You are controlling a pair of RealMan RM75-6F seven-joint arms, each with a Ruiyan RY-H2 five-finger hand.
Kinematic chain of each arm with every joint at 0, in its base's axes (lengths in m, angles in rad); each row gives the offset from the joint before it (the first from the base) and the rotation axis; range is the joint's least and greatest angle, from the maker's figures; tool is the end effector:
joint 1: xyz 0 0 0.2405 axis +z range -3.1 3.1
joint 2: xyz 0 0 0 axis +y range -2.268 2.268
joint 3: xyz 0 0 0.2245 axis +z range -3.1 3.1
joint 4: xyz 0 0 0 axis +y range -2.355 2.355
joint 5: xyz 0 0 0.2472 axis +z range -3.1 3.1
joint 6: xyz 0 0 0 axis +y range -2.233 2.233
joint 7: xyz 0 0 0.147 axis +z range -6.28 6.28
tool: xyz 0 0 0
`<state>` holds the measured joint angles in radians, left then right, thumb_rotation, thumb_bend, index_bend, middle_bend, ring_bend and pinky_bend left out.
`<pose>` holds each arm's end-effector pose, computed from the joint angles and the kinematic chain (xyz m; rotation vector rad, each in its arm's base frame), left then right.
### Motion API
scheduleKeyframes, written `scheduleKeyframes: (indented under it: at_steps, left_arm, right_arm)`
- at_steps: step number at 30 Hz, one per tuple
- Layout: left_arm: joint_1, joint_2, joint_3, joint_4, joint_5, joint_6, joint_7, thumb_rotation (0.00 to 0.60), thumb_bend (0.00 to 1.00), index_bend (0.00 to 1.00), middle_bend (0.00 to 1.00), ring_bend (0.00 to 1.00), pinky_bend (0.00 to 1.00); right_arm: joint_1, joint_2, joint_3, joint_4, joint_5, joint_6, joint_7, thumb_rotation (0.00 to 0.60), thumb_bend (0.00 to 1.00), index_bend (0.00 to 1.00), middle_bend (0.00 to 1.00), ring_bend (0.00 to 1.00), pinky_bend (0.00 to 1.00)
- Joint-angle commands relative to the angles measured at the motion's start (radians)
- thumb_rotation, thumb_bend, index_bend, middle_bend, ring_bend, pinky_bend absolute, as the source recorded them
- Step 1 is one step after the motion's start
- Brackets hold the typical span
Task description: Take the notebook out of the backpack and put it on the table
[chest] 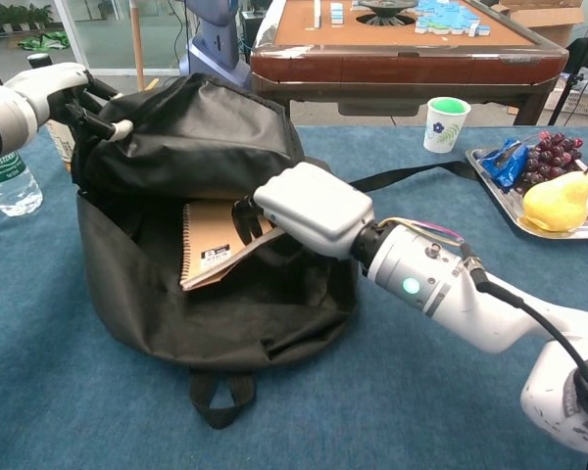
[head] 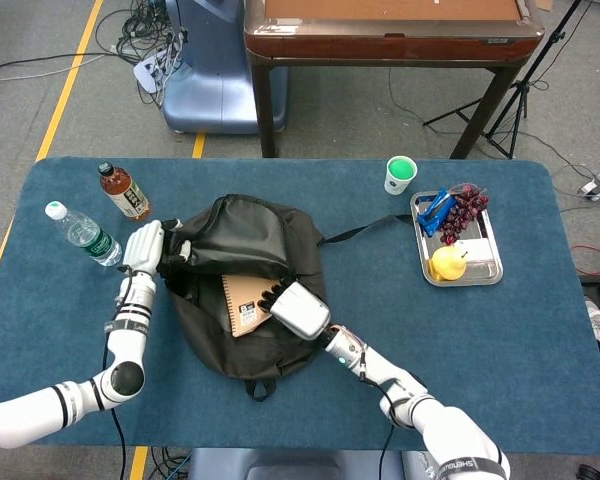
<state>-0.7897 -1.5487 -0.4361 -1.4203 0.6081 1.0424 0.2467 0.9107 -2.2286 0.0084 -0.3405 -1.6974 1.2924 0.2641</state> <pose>-0.1309 0.4067 0.0057 -1.2050 -1.3725 -1.0754 -0.0842 -0.3387 -0.1472 2.0959 -0.4041 1.3706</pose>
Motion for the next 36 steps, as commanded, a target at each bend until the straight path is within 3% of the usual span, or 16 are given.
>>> scheduleKeyframes:
  at_steps: [1, 8, 15, 21, 30, 36]
  left_arm:
    - [0.0, 0.003, 0.0, 0.0, -0.006, -0.004, 0.0, 0.6, 0.57, 0.68, 0.8, 0.66, 0.44]
    - [0.001, 0.009, 0.006, -0.008, -0.011, -0.008, 0.002, 0.6, 0.57, 0.68, 0.8, 0.66, 0.44]
    - [0.004, 0.013, 0.011, -0.012, -0.018, -0.008, 0.001, 0.6, 0.57, 0.68, 0.79, 0.66, 0.44]
    - [0.008, 0.019, 0.017, -0.019, -0.015, -0.005, 0.002, 0.6, 0.57, 0.67, 0.79, 0.66, 0.44]
    - [0.013, 0.025, 0.027, -0.042, -0.004, 0.006, 0.004, 0.6, 0.57, 0.67, 0.79, 0.66, 0.44]
    - [0.022, 0.034, 0.037, -0.072, 0.011, 0.019, 0.007, 0.6, 0.57, 0.67, 0.78, 0.65, 0.44]
  right_arm:
    - [-0.011, 0.016, 0.002, -0.018, 0.0, 0.048, 0.033, 0.6, 0.53, 0.83, 0.61, 0.54, 0.52]
    - [-0.035, 0.064, 0.011, -0.081, 0.0, 0.152, 0.073, 0.6, 0.53, 0.88, 0.64, 0.59, 0.56]
    - [-0.052, 0.146, 0.027, -0.223, -0.009, 0.257, 0.067, 0.6, 0.53, 0.9, 0.66, 0.61, 0.59]
    - [-0.081, 0.279, 0.043, -0.458, -0.018, 0.323, 0.025, 0.6, 0.53, 0.91, 0.66, 0.63, 0.61]
    - [-0.159, 0.574, 0.081, -0.894, -0.01, 0.373, -0.057, 0.6, 0.53, 0.91, 0.67, 0.63, 0.62]
    - [-0.216, 0.727, 0.093, -0.994, 0.005, 0.378, -0.088, 0.6, 0.53, 0.92, 0.67, 0.64, 0.62]
